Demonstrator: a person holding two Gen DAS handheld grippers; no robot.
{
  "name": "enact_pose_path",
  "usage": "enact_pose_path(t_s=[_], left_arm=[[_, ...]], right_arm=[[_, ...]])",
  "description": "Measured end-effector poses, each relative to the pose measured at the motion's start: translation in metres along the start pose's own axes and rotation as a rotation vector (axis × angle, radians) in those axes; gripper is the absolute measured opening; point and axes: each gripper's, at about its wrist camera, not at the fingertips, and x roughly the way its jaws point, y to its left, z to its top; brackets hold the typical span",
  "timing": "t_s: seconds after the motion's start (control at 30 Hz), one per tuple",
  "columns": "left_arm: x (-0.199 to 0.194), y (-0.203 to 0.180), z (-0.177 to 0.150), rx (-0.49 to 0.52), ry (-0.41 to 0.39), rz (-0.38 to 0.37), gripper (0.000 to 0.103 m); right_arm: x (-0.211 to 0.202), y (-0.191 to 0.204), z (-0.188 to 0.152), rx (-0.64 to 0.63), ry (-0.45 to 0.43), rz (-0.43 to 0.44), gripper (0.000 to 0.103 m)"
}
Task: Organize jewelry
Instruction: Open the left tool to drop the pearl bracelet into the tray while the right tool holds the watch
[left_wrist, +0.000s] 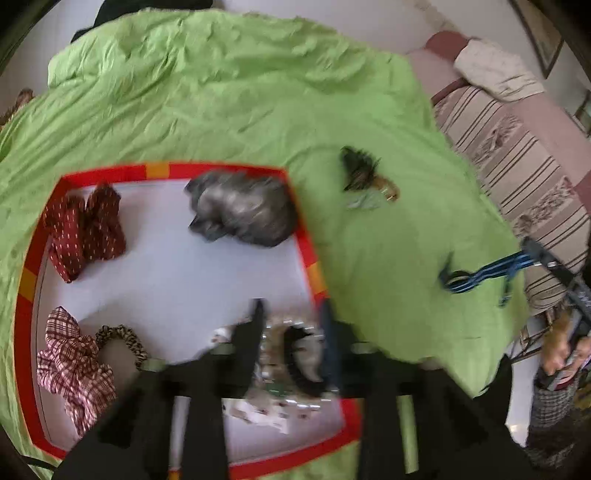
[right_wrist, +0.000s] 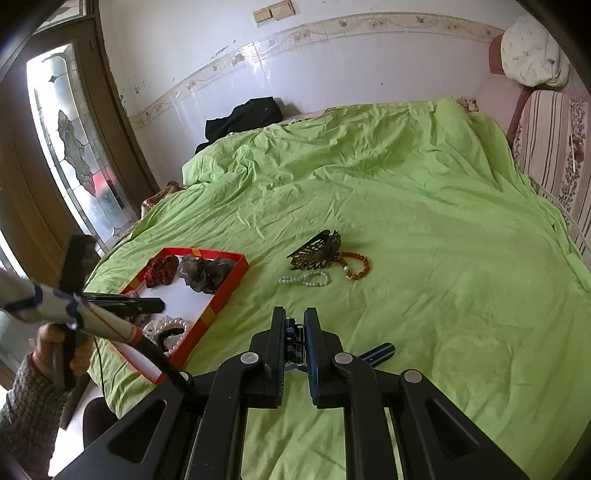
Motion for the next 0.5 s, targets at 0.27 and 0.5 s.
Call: enact_pose_path(t_s=[0.27,0.5], left_arm=[[0.023,0.005,-0.005,0.074,0.056,-0.089,0.037],[0.028,0.001,-0.008,0.121,0.091,-0.098,0.005]], right_arm=[[0.006,0.002,0.0,-0.006,0.013,-0.011,0.011],[0.015,0.002,-0.002,-0.008,0.032,-0.021,0.011]])
